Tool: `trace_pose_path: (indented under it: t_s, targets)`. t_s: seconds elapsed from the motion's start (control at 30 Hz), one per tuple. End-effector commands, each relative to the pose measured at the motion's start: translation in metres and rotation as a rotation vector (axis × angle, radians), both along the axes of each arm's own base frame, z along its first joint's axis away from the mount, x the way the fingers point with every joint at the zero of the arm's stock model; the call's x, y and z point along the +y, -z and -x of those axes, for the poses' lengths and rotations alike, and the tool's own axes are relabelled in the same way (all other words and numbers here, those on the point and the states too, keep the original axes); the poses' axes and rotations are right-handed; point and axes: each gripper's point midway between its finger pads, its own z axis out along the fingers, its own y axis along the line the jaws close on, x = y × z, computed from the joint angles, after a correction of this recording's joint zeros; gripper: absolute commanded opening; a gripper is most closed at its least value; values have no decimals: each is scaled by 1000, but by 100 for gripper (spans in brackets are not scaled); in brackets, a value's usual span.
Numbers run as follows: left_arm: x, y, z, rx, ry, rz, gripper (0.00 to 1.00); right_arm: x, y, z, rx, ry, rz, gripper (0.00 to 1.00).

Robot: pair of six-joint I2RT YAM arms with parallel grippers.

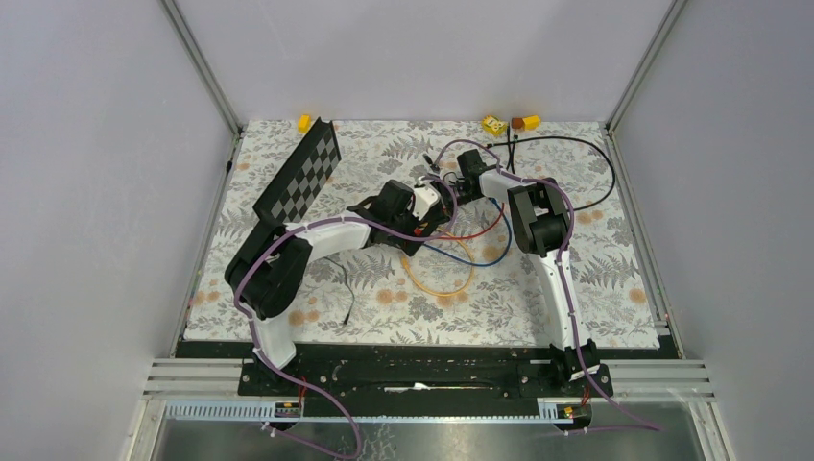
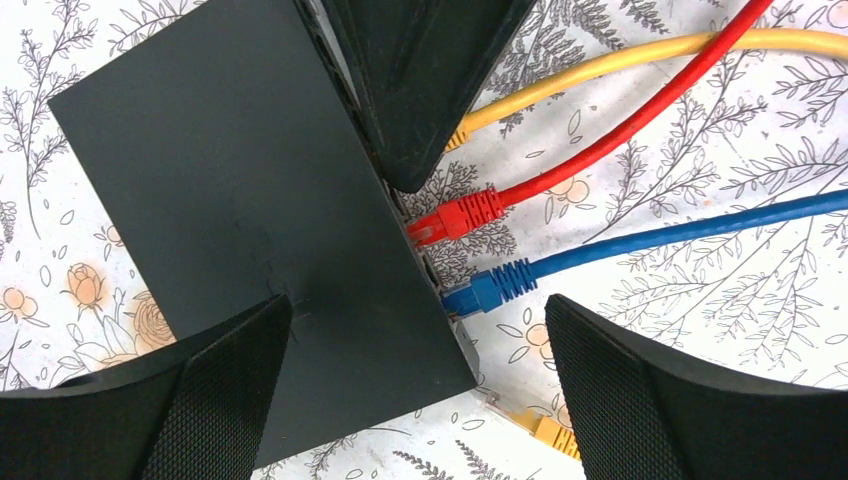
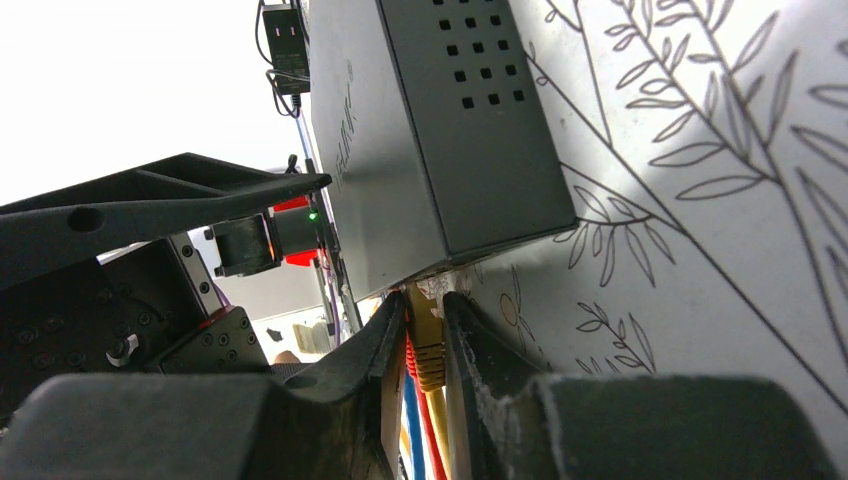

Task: Pull the plug from the switch port
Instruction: Pull the connector from the switch port.

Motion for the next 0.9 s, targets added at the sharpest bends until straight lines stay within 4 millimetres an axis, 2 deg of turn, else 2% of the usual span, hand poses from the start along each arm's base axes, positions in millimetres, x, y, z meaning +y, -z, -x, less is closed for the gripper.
trace_pose_path:
  t_s: [0.0,0.17,0.23,0.57,0.87]
  targets:
    - [-9,-21,-19,-69,-28,40,99,0,58,1,-84,-3,119,20]
    - [-9,-15,-18,-42,-39,31,99,0,58,1,-84,-2,120,19]
    - [-3,-14,-22,-58,-74,6,99,0,58,1,-85,-2,120,19]
    - [5,-23,-39,-119,-112,-48,99,0,58,1,-86,-4,117,19]
    - [12,-17,-45,-125,-140,-99,93,0,58,2,-83,-4,118,18]
